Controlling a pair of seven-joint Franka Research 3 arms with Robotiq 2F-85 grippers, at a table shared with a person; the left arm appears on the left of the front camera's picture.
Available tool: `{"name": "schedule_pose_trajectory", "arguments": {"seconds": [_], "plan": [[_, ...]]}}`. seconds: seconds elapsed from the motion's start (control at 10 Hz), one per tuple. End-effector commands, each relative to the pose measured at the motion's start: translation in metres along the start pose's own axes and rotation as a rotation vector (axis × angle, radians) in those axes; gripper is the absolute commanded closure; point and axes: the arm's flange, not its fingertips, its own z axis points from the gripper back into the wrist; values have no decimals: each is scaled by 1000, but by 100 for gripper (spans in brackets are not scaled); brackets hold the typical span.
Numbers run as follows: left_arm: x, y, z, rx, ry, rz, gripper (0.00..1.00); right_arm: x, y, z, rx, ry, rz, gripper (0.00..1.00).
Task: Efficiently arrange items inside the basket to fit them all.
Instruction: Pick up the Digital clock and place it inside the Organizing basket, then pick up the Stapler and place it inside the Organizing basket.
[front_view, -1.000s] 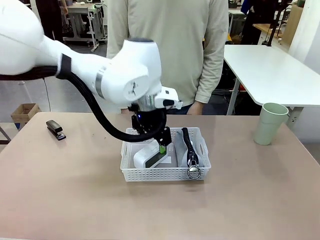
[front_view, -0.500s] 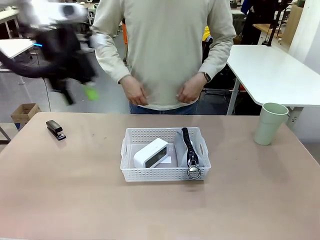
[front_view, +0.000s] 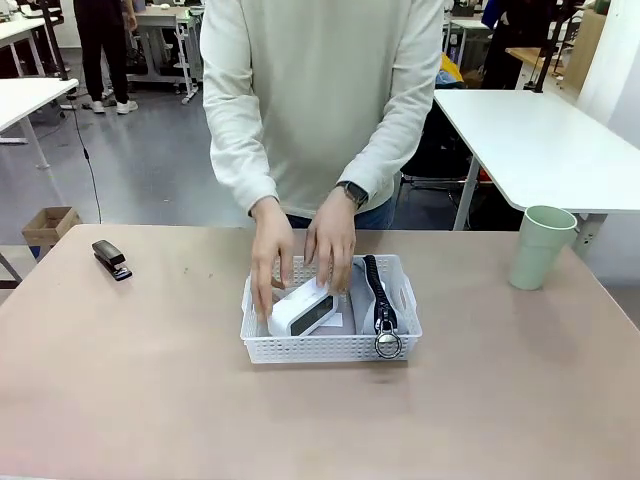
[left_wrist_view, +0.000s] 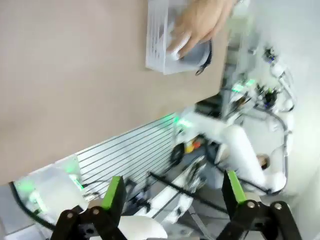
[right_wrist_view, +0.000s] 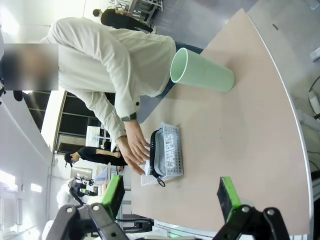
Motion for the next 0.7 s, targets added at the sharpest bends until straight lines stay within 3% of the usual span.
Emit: {"name": "schedule_pose_trajectory", "arguments": {"seconds": [0.0, 0.1, 0.2, 0.3, 0.6], "plan": [[-14, 51, -7, -228, -323, 109, 0, 0, 1, 0, 23, -11, 26, 0], [-11, 70, -17, -276, -332, 127, 0, 0, 1, 0, 23, -11, 26, 0], [-1, 71, -28, -262, -262, 162, 0, 0, 1, 0, 23, -11, 26, 0], [-28, 74, 11, -191, -227, 153, 0, 0, 1, 0, 23, -11, 26, 0], [-28, 74, 11, -191, -227, 153, 0, 0, 1, 0, 23, -11, 26, 0]]}}
